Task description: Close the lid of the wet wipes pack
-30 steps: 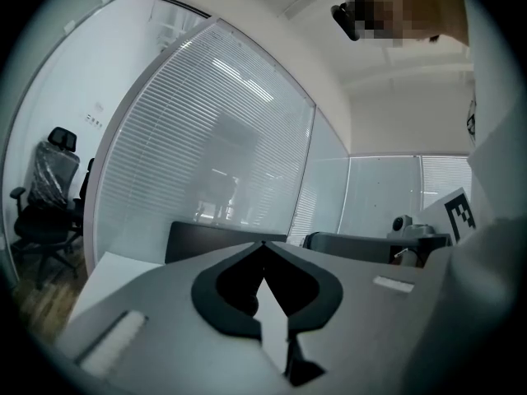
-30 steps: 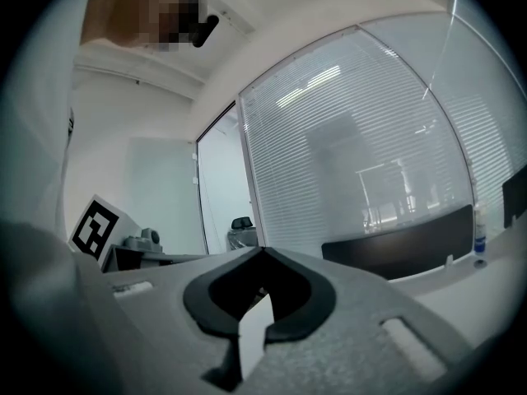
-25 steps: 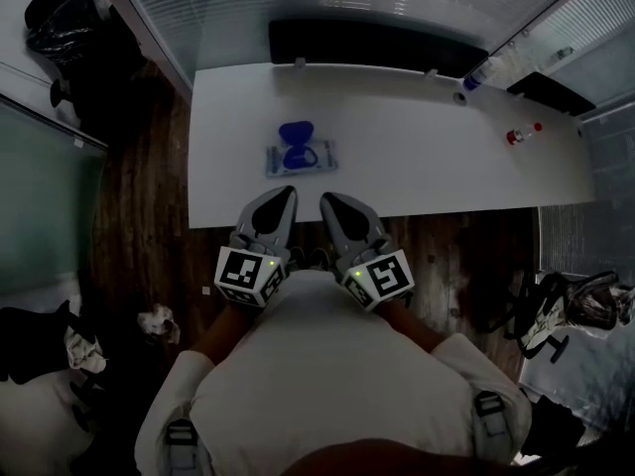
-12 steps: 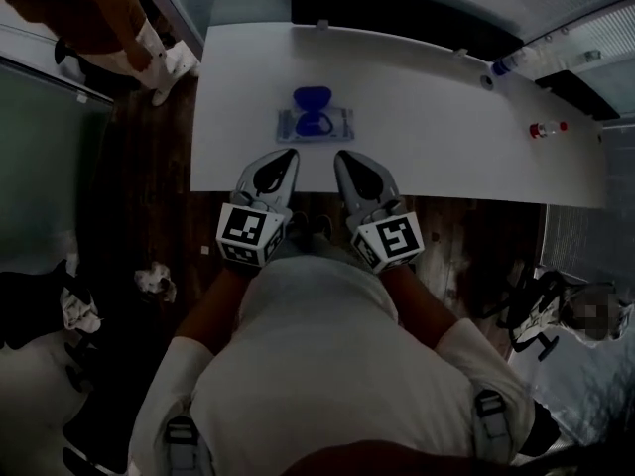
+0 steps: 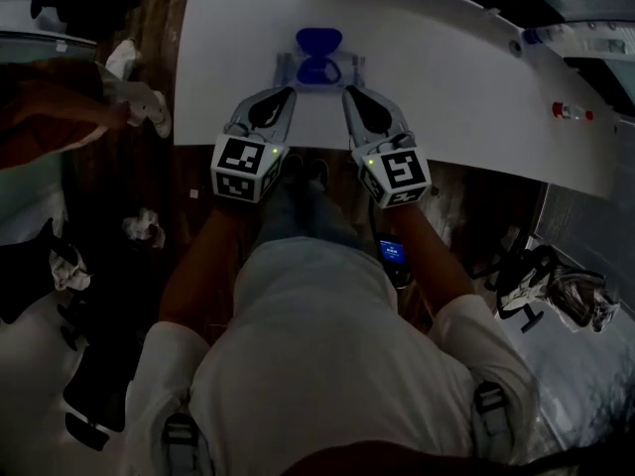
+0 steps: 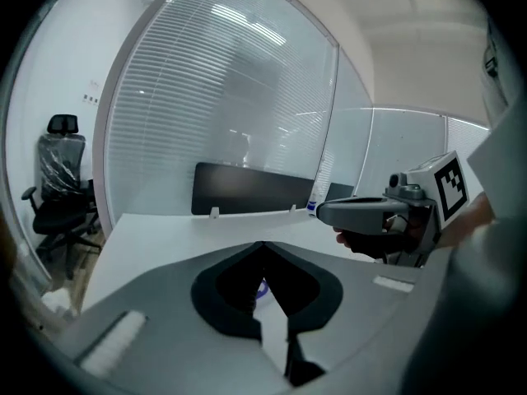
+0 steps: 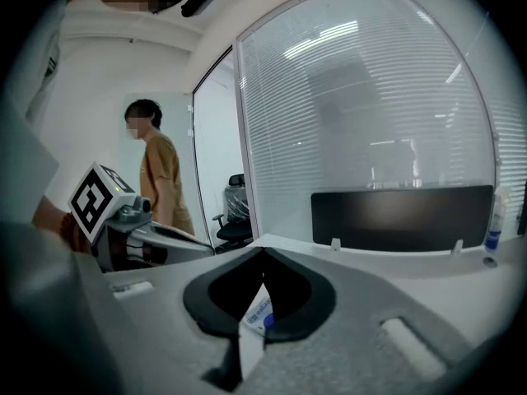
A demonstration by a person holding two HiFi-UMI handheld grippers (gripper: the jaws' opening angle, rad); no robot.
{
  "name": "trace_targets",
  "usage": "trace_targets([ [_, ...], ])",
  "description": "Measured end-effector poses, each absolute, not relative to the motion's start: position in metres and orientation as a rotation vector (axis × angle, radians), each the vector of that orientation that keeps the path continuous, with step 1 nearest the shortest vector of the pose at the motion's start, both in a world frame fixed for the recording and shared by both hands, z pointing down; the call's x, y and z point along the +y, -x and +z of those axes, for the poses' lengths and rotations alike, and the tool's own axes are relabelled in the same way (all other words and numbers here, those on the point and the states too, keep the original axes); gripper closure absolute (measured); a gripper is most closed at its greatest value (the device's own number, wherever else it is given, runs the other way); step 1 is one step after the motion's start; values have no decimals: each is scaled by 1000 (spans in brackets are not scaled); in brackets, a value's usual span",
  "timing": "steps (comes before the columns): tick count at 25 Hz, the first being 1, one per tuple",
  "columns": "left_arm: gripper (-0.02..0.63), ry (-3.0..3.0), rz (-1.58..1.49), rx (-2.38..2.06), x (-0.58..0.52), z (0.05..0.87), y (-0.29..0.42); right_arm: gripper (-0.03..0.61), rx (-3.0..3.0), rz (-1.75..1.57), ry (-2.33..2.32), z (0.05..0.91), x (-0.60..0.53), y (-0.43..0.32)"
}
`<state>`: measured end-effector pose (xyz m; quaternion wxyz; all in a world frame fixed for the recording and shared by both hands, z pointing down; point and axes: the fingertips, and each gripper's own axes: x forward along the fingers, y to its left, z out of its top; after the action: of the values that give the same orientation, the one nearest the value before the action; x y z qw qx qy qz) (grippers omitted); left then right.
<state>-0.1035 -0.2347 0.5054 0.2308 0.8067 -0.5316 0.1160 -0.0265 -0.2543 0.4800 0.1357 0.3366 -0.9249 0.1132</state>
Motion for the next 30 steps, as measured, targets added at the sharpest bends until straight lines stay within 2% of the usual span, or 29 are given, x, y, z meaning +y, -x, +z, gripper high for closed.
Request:
trace_targets([
  [16,611,-2020,590,-1337,-273,666,105,578,-2478,290,-890,618,-332,32],
  [30,612,-1882,765,-1341,-264,738,119,578,-2310,276,-883,707,-397,29],
])
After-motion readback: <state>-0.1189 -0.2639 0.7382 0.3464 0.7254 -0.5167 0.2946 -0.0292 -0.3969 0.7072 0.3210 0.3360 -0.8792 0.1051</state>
